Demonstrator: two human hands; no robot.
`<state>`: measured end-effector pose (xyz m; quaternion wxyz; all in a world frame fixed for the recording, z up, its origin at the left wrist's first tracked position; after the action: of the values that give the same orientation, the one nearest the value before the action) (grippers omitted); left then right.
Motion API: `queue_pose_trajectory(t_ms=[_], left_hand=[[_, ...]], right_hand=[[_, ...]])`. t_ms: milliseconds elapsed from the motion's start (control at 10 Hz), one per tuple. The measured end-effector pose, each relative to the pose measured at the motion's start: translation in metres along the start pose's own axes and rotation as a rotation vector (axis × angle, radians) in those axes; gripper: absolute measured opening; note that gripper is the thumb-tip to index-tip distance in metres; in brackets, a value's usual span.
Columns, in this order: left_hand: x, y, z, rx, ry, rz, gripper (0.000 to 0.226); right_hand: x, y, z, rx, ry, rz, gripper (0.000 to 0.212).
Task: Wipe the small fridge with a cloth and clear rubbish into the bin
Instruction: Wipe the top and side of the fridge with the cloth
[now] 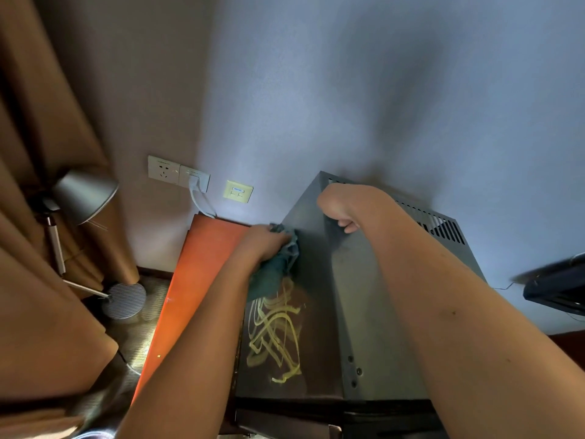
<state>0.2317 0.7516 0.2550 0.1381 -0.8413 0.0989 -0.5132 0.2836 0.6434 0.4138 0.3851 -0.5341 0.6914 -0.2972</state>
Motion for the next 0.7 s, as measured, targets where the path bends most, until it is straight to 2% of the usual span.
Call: queue_pose_trajectory(t_ms=[100, 200, 300, 500, 600, 700], left_hand=[[0.046, -0.022, 0.003, 0.094, 0.110, -0.187, 0.023], [0.075, -0.034, 0.010, 0.170, 0.192, -0.230, 0.024], [0.058, -0.027, 0.021, 0.162, 0.122, -0.237, 0.024], [-0.032, 0.013, 0.016, 0.020, -0.100, 0.020, 0.038], [-0.051, 0.023, 0.005, -0.062, -0.129, 0.106, 0.043], [-0.019, 0.007, -0.005, 0.005, -0.019, 0.086, 0.031]], right_hand=[[-0.002, -0.001, -0.005, 0.009, -0.006, -0.014, 0.057], [-0.008, -0.002, -0.010, 0.022, -0.053, -0.058, 0.054], [-0.009, -0.003, -0.012, 0.035, -0.061, -0.058, 0.055], [-0.002, -0.004, -0.010, 0.093, -0.009, -0.018, 0.058], [-0.009, -0.002, -0.014, 0.085, -0.058, -0.059, 0.051], [-0.017, 0.001, -0.021, 0.074, -0.110, -0.145, 0.039]])
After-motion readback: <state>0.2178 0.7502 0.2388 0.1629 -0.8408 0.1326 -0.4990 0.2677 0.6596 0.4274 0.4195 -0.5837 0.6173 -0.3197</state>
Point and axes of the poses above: each hand's wrist, its own z-axis towards the middle knuckle, its own y-axis out of the palm, x = y × z, the point moved 9 cm from there along z, towards the middle knuckle, and after that the axes turned 13 degrees about z, right-handed, at the moved point
